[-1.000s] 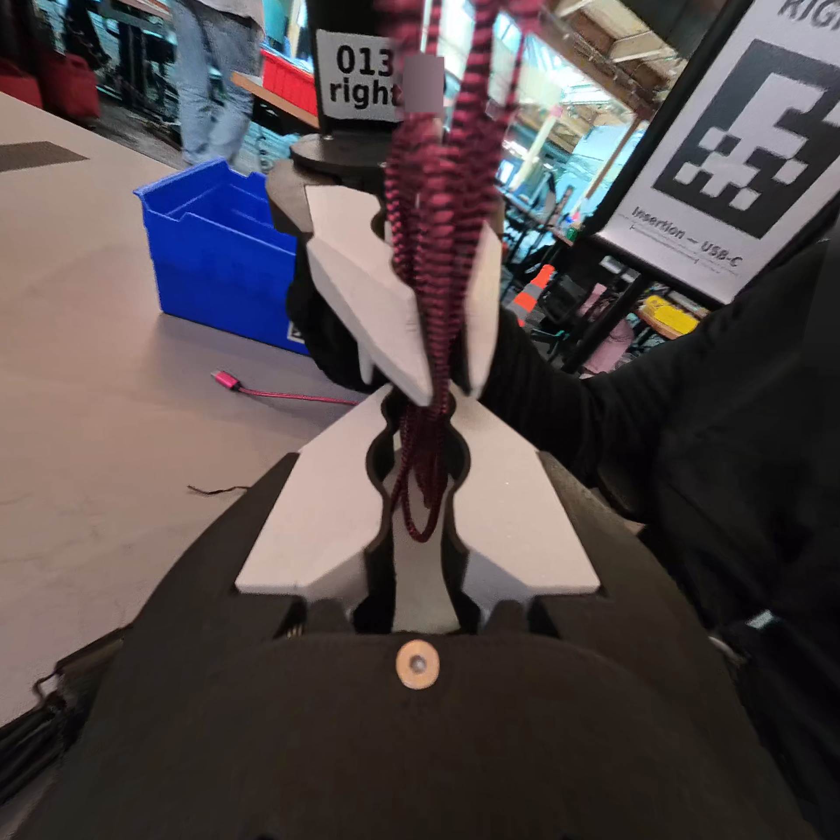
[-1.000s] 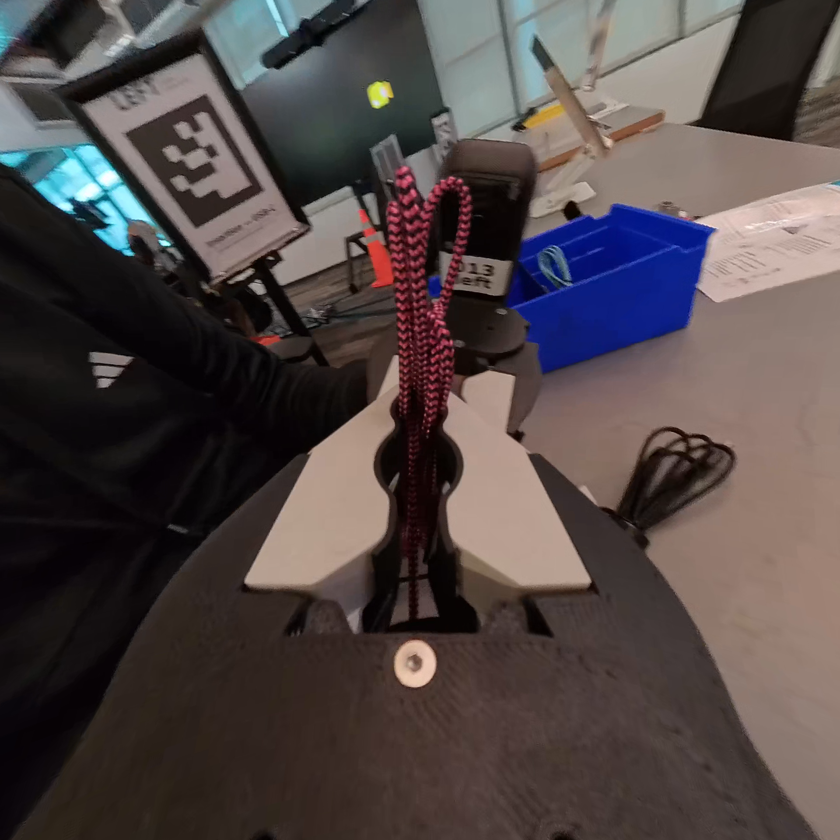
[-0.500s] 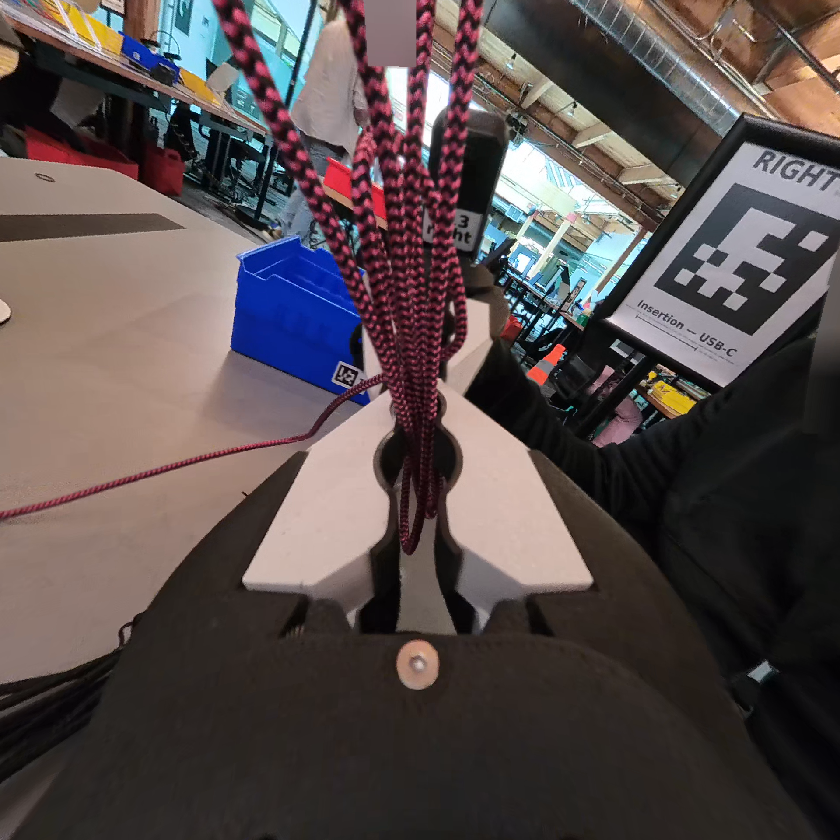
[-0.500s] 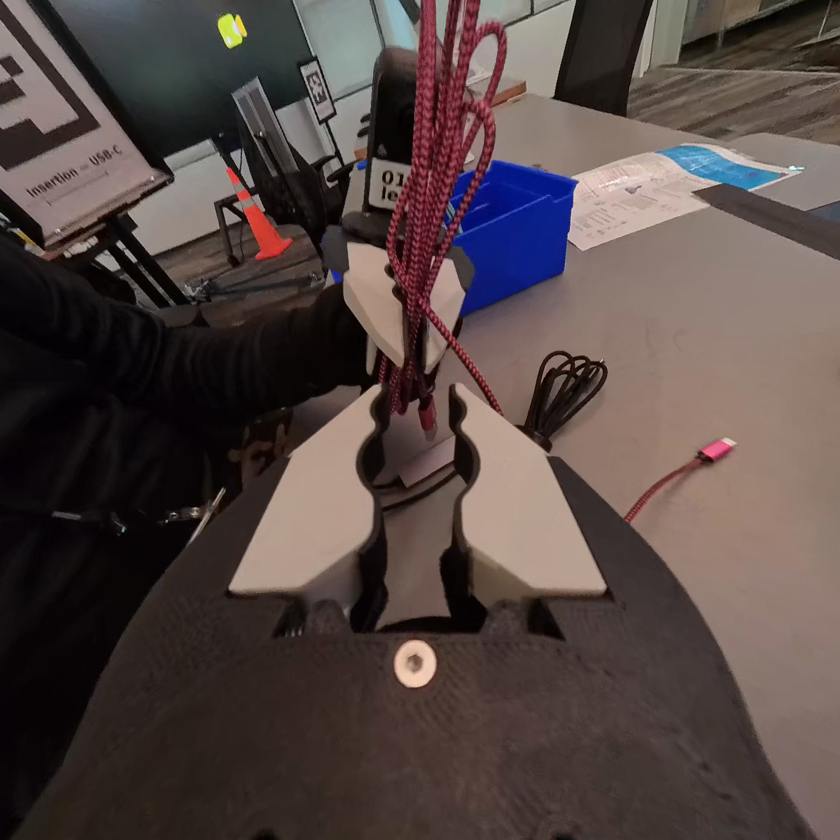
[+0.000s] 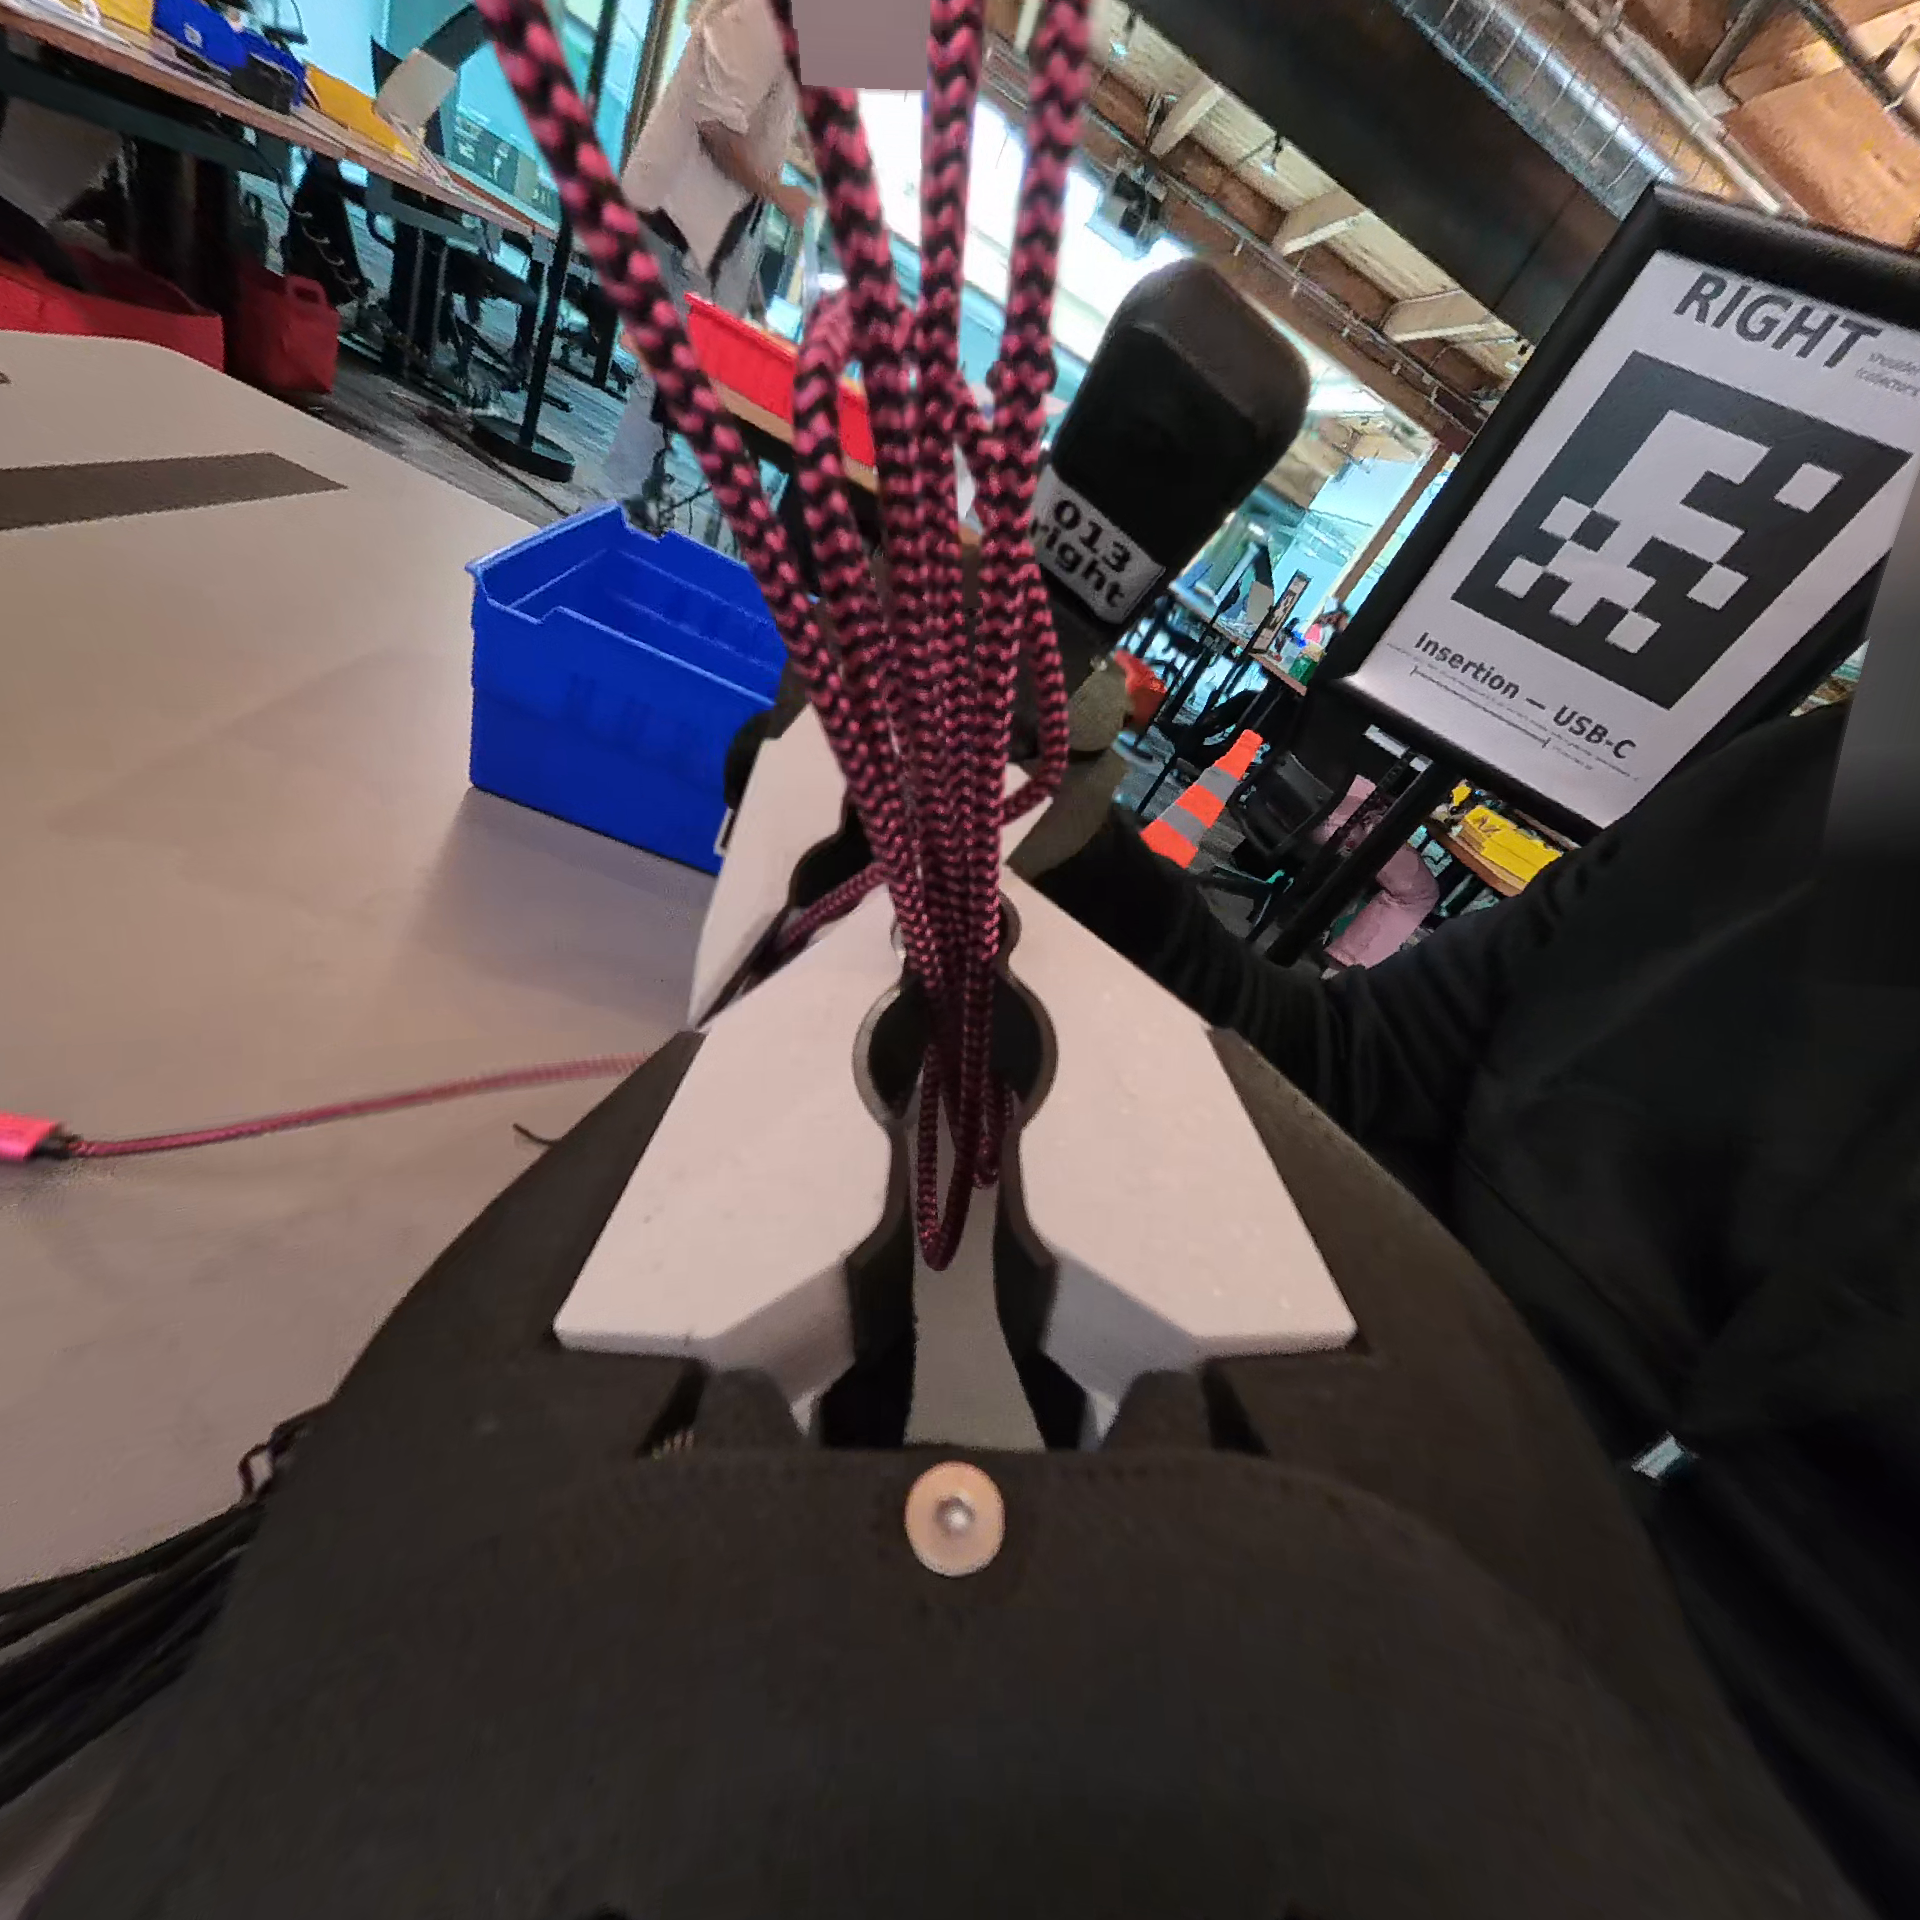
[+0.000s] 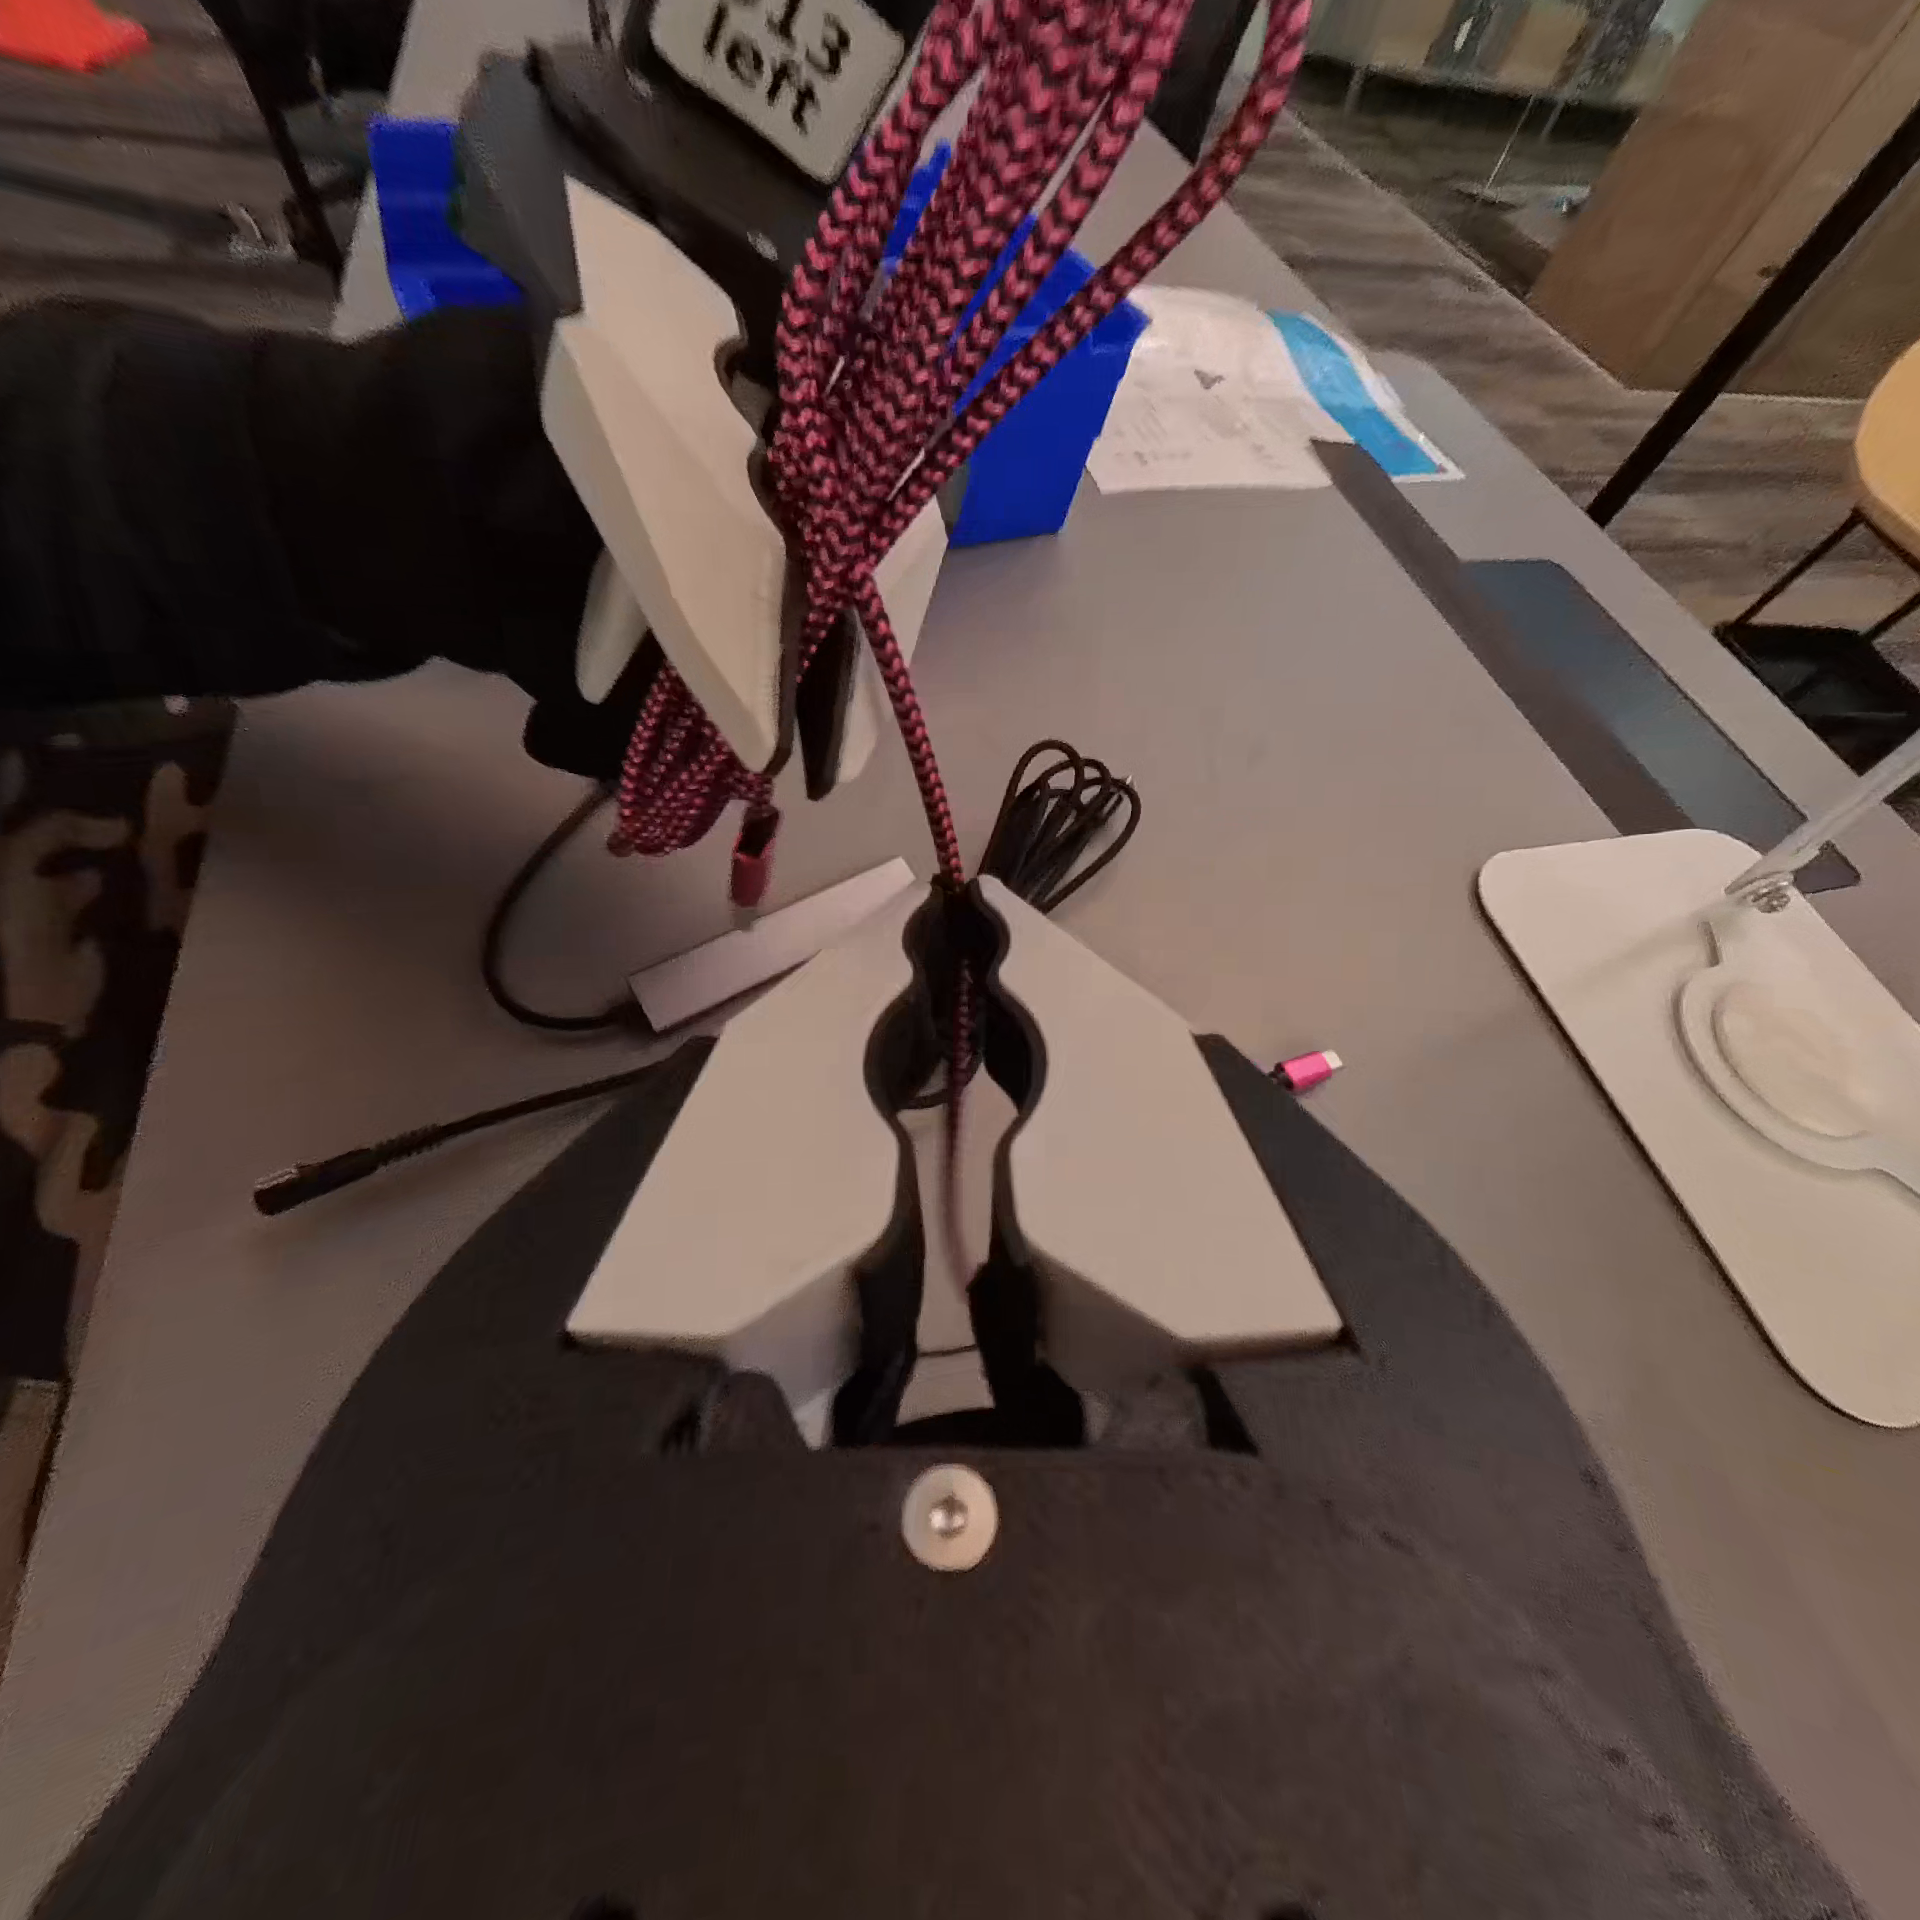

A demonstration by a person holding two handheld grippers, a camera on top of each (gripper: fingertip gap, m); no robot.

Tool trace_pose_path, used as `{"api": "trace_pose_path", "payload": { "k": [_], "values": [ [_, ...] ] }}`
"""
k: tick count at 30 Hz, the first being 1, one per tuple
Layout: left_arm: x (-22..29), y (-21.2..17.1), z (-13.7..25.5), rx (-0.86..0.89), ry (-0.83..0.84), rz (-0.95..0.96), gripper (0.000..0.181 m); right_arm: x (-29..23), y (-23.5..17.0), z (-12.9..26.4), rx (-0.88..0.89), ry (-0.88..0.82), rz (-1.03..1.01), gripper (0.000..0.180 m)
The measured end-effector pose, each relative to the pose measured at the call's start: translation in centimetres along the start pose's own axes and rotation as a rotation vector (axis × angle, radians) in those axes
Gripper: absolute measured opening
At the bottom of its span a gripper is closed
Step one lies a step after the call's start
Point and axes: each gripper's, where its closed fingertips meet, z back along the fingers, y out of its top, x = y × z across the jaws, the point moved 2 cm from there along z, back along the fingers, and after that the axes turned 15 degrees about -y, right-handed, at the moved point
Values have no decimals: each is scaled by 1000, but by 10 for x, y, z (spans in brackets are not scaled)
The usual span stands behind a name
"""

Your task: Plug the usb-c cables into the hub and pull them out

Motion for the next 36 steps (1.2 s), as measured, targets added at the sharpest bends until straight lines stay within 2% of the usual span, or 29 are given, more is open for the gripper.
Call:
{"api": "trace_pose_path", "payload": {
  "k": [4,11,14,22,29,33,36],
  "values": [
    [0,1,4,-27,38,4,4,17,-6,-4,-35,-84,-45,0],
    [-4,24,41,-19,224,-41,4,59,-19,4,-61,-263,-143,0],
    [-9,29,52,-15,311,-61,3,61,-26,-1,-77,-271,-162,0],
    [-10,42,73,57,407,-95,4,68,-52,-4,-158,-303,-215,0],
    [-21,29,63,35,422,-73,4,51,-55,-13,-128,-202,-186,0],
    [-28,20,50,32,415,-67,4,38,-47,-15,-78,-93,-240,23],
    [-38,9,39,-26,456,-85,4,35,-32,-10,24,-18,-341,44]
  ]
}}
